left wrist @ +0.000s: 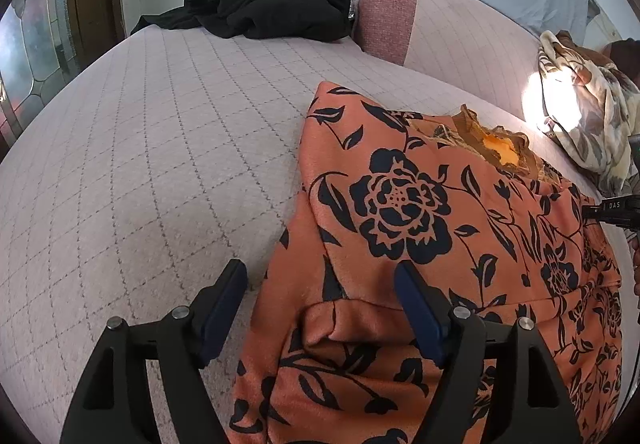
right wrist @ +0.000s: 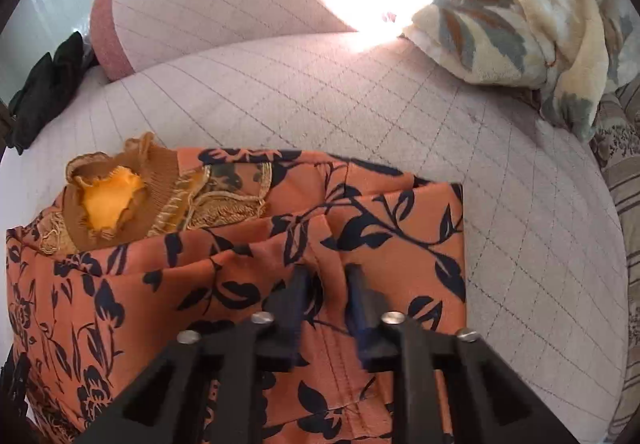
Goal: Fold small clothes
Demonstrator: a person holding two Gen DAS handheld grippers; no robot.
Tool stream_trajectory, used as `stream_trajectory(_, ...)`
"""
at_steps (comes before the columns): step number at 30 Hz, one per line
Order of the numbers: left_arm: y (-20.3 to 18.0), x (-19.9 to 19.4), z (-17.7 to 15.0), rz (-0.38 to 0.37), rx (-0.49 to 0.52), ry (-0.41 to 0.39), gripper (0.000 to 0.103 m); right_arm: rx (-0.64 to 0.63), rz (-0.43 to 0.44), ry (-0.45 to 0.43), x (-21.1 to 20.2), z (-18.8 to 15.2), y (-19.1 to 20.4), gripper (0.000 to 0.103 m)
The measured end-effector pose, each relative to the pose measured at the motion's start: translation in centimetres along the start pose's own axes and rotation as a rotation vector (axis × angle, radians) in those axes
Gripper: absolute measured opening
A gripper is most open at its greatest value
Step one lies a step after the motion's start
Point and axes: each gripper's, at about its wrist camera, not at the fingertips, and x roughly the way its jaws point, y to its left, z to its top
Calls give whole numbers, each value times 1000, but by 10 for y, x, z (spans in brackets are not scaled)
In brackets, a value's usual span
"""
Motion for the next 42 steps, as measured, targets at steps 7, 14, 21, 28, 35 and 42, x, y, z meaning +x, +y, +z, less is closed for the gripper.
stream_trajectory(7,0,1,1,8,-6,-5,78,126,-76,-267,-74,-18,-28,7)
stream_trajectory(14,1,-2,-1,11,-9,-7,78,124,-97,-55,-34,-47,-37,58)
stream_trajectory(21,13,-23,4,-7,-82,-87,78,127,91,-232,-102,-48,-13,73)
stream_trajectory(28,9,-5,2,103,0,0,78,234,190,-26,-45,-72,-10,77)
stream_trajectory(35,14,0,4,80,-42,16,79,156,504,-115,-83,-56,45,80)
stream_trajectory(42,35,-17,7,48,-151,-26,79,229,572,-58,-59,-53,58,86)
